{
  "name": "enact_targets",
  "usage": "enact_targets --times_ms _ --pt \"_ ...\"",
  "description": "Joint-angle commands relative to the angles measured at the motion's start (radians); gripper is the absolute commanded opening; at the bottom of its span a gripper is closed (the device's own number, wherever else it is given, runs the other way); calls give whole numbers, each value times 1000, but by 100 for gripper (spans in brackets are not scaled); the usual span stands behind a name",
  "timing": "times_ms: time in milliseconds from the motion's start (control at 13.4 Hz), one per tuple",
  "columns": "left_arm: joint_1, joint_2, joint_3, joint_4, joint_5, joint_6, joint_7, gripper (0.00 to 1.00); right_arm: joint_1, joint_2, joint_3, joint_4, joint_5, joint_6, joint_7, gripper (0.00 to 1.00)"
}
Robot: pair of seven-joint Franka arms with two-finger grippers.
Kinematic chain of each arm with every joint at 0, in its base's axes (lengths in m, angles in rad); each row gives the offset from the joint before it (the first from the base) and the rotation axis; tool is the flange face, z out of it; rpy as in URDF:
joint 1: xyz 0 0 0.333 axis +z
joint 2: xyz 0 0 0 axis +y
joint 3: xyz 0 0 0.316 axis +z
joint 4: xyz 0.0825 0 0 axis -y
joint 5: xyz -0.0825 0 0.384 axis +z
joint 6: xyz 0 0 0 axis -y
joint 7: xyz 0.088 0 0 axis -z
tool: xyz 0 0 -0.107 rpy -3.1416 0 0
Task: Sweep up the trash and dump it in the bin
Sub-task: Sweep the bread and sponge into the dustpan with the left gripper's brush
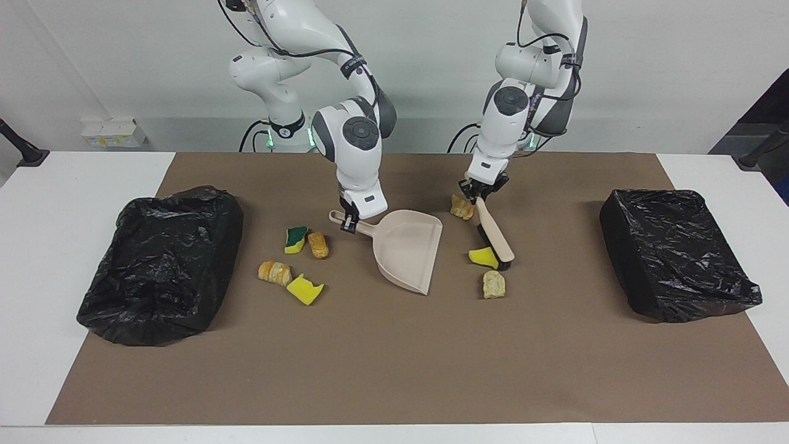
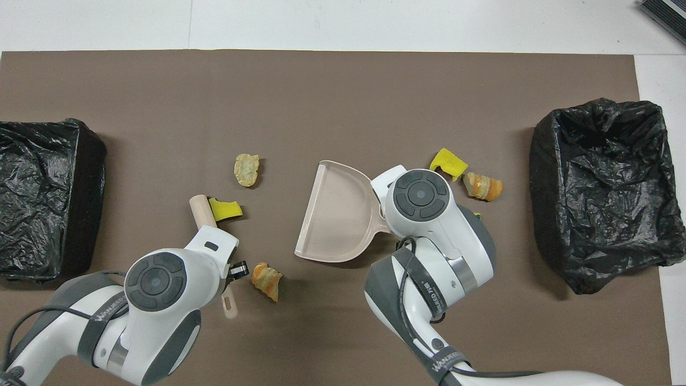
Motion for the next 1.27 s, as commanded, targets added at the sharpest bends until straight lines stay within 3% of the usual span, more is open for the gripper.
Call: enact_targets --times_ms 0,149,299,597,896,1194 --pt "-33 2 13 74 -16 -140 20 0 0 -14 5 -14 8 -9 29 0" --pt "-44 -11 11 140 -19 -311 -1 0 0 -14 5 -14 8 -10 29 0" --pt "-88 -27 11 145 -28 -353 -141 0 0 -14 5 -14 8 -10 29 0" --pt "-167 -55 11 124 -42 -344 -504 0 0 -14 5 -12 8 -10 29 0" --pt "-268 -84 13 35 -149 -324 -742 0 0 -14 5 -12 8 -10 29 0" --pt "-297 -20 13 1 -203 -142 -895 0 0 -14 5 -12 6 -10 27 0"
